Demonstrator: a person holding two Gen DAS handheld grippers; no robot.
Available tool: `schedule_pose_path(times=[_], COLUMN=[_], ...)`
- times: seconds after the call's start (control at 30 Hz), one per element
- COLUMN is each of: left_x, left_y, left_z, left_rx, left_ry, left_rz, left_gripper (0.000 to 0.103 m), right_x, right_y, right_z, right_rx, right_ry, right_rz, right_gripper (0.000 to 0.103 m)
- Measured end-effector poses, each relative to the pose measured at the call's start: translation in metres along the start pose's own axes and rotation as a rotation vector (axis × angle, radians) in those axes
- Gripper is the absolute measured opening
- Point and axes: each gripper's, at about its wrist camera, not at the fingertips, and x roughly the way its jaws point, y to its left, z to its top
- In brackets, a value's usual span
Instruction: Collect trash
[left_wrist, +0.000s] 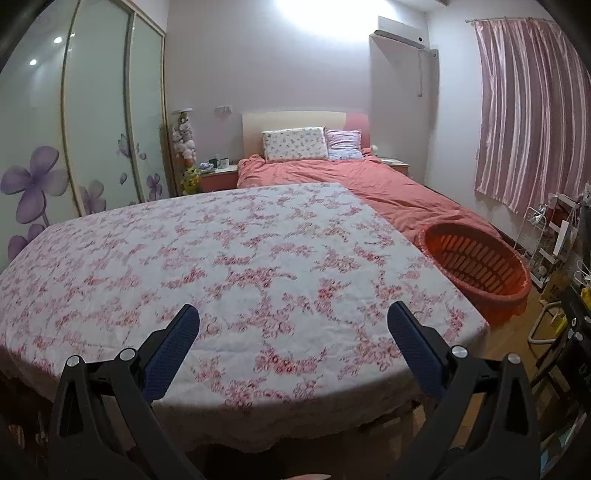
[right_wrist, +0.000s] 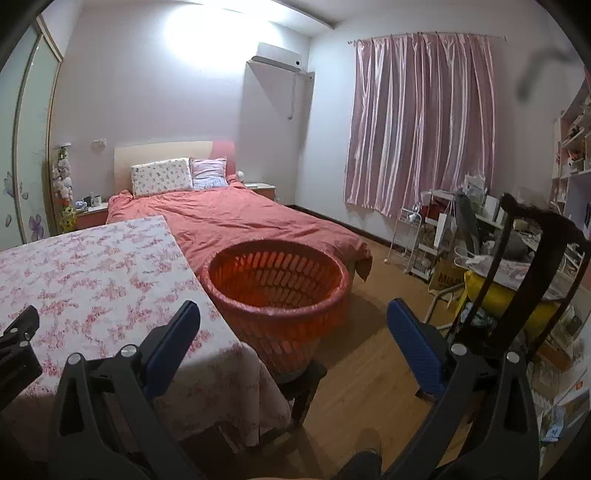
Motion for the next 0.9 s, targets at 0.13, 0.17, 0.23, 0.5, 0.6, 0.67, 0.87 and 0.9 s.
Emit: schedule_pose_path(times=[0.13,0.17,0.23,0.5,0.6,0.67,0.87,0.9], left_x=[-0.003,-0.003,-0.005,-0.008,-0.01,-0.012,-0.013,-0.012], left_y=[0.003,0.003,0.003,0.003,0.004,0.004,0.007,0.007], left_z=[-0.005,-0.006,-0.008,-0.01,-0.009,-0.008,-0.005,-0.005], left_rx=[-0.007,-0.009,-0.013,-0.023,-0.029,-0.034,-0.051,-0.053], left_ry=[0.008,0.01,0.018,0.026,0.019,0.012,0.004,0.005], left_rz=[0.009,0.01,0.014,0.032,0.04,0.047,0.056,0.056], left_gripper=[0.1,0.1,0.1,0.1,0.1,0.1,0.1,0.1], right_x=[0.002,0.001,-0.001,-0.002,-0.003,-0.005,-0.008,-0.008], right_y=[-0.001,-0.001,0.0,-0.002,-0.004,-0.004,0.001,0.001], right_z=[-0.006,-0.008,-0.009,-0.012,-0.012,-0.011,-0.01,-0.01], right_rx=[0.004,0.002,-0.001,0.005,0.01,0.008,-0.002,-0.004], right_ry=[0.021,0.022,0.019,0.012,0.005,-0.002,-0.02,-0.021], right_rz=[0.008,0.01,0.012,-0.005,-0.01,-0.012,-0.012,-0.011], right_gripper=[0.099,0.099,0.099,0.099,0.099,0.099,0.099,0.099])
